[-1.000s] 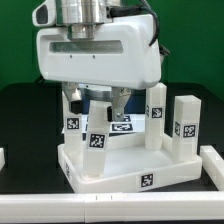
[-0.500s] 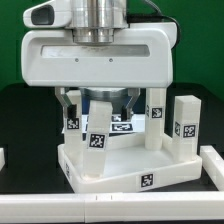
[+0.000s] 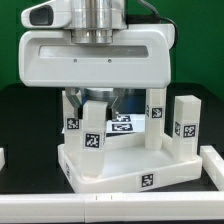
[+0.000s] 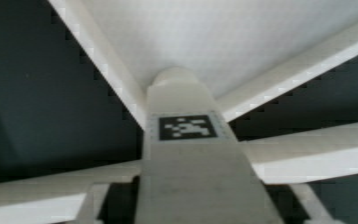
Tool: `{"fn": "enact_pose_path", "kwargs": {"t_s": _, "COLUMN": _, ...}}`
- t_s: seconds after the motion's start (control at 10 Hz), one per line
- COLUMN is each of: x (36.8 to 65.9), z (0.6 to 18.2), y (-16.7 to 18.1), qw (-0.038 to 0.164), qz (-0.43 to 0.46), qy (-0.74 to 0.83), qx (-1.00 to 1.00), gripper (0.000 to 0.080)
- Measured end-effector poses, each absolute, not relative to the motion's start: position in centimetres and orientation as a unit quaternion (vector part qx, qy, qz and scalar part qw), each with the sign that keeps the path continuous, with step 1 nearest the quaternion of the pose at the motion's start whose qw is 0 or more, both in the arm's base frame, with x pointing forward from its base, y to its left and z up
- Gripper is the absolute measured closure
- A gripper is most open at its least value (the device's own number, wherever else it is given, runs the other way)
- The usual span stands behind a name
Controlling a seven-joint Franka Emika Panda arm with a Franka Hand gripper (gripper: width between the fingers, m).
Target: Assemble desk
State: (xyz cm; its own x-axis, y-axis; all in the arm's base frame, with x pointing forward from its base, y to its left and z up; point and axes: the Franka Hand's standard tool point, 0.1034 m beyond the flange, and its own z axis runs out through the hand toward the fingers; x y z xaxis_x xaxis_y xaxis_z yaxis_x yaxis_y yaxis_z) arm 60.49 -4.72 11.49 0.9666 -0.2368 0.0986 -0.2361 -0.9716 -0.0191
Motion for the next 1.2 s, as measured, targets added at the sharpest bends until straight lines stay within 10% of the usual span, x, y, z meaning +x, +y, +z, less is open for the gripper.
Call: {"fn": "enact_pose_path", "kwargs": {"t_s": 1.2, "x": 61.6, "z": 11.3, "y": -6.3, "qw": 0.075, "qz": -0.037, "qy": 0.698, "qx": -0.711, "gripper": 0.0515}}
